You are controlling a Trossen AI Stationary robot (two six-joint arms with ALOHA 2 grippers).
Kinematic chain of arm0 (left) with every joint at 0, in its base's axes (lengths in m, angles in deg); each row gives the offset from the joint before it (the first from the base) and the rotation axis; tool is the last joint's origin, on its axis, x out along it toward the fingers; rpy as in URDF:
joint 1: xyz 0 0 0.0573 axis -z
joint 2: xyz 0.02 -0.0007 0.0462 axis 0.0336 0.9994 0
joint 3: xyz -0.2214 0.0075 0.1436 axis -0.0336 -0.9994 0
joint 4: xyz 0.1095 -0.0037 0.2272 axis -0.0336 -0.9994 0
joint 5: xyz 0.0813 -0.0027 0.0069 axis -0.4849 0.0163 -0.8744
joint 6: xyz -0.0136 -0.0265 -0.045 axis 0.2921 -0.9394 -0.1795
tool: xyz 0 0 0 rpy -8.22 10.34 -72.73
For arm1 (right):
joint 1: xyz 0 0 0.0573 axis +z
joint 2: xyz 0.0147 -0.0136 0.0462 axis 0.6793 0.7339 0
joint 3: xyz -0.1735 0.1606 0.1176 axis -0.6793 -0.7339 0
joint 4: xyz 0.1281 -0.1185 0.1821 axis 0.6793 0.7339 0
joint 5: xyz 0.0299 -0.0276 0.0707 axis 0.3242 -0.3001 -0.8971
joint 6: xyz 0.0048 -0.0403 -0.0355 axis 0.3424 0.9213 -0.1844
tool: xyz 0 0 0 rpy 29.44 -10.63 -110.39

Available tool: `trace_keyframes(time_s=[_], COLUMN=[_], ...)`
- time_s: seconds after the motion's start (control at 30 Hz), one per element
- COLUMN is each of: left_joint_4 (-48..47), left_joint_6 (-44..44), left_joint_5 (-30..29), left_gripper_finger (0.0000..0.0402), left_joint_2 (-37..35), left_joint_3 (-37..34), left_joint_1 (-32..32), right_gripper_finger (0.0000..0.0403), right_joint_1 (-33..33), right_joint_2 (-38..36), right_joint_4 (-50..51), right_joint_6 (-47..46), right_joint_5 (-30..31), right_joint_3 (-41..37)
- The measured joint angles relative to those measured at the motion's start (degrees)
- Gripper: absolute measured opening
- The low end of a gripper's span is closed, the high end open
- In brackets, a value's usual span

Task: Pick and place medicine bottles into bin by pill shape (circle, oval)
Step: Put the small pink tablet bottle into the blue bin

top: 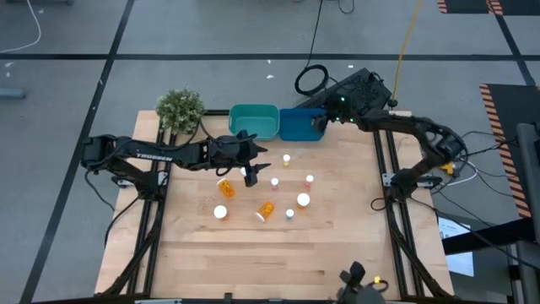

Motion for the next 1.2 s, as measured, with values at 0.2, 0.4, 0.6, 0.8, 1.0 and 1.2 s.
trace_keyframes(time_s=[0.2, 0.4, 0.6, 0.8, 1.0, 1.2], left_joint_4=[-0.01, -0.58, -3.35, -6.08, -7.6, -7.43], left_joint_6=[-1.18, -1.14, -1.22, -1.16, -1.16, -1.4], left_joint_5=[0.0, -0.09, -0.09, 0.28, 0.33, 0.33], left_gripper_finger=[0.0241, 0.0241, 0.0241, 0.0241, 0.0241, 0.0241], left_joint_2=[0.0, 0.01, -0.01, 0.0, 0.01, 0.01], left_joint_3=[0.0, 0.0, 0.0, 0.0, 0.0, 0.0], left_joint_1=[0.0, 0.0, 0.02, 0.14, 1.56, 3.53], right_gripper_finger=[0.0236, 0.022, 0.0209, 0.0207, 0.0207, 0.0207], right_joint_1=[6.22, 16.65, 27.66, 36.86, 42.05, 42.89], right_joint_2=[-10.19, -16.6, -19.87, -20.19, -19.96, -19.97], right_joint_4=[12.58, 19.37, 22.85, 22.74, 17.79, 10.69], right_joint_6=[-0.4, -4.5, -8.0, -10.91, -13.01, -13.08], right_joint_5=[-0.03, 0.79, 8.71, 17.56, 22.74, 22.65], right_joint_3=[0.0, 0.0, 0.0, -0.25, -4.79, -9.79])
